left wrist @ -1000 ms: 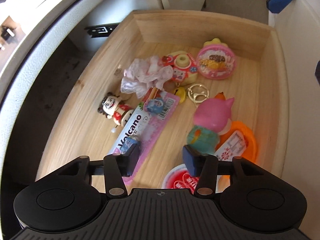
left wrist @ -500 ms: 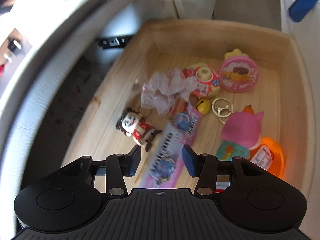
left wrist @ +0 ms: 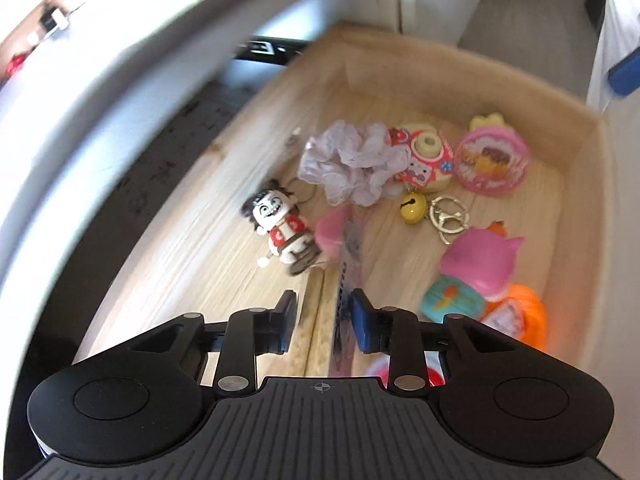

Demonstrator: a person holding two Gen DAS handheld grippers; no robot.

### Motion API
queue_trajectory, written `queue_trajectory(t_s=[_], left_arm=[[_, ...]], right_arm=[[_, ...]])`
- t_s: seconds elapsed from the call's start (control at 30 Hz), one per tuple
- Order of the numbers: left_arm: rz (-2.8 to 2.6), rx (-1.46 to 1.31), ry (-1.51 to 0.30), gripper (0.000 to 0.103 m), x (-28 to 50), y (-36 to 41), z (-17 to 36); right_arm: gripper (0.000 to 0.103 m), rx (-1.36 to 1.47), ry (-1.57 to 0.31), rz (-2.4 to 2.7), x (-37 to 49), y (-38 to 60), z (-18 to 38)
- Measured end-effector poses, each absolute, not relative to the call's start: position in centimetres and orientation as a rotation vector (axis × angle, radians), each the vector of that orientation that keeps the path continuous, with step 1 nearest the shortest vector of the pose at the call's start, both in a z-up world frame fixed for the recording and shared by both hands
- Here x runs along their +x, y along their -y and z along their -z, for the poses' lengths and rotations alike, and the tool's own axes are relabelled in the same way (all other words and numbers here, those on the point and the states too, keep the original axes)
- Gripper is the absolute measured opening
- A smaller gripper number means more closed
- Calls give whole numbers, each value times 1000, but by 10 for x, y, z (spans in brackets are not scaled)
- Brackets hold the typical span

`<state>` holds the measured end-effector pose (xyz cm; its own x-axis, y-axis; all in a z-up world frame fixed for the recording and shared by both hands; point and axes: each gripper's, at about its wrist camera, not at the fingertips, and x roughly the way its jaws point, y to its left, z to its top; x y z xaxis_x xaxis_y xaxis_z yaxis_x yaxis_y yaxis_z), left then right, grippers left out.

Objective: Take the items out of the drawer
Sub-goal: 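Grasp the clear plastic bag with the right tool while the left tool lifts its items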

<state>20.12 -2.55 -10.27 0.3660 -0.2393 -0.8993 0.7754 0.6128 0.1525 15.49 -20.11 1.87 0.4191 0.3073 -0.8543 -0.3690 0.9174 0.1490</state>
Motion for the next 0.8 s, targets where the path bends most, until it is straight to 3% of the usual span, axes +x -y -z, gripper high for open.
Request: queue_trajectory(t_s=[0.03,0.13,0.33,0.5,0.57,0.7,0.8], left_arm=[[706,624,-1002,32,198,21,96],[686,601,-1031,27,186,7,76],[680,510,-1063,26,166,-21,50],[643,483,-1074,26,164,-43,53],[640,464,-1077,26,167,-51,55],[649,455,-1075,26,168,-60,52],[648,461,-1070,26,165,-61,48]], right_arm=[[102,-70,-1071,-442,158,202,-18],[86,-153,-1094,-450,174,197,-18],[86,-391,-1007,-548,220,160,-17],[72,-585,-1036,-596,259,116,16],[60,-603,-1101,-615,272,105,29],[59,-737,-1076,-562,281,88,57],[34,-775,-1096,-538,288,85,74]])
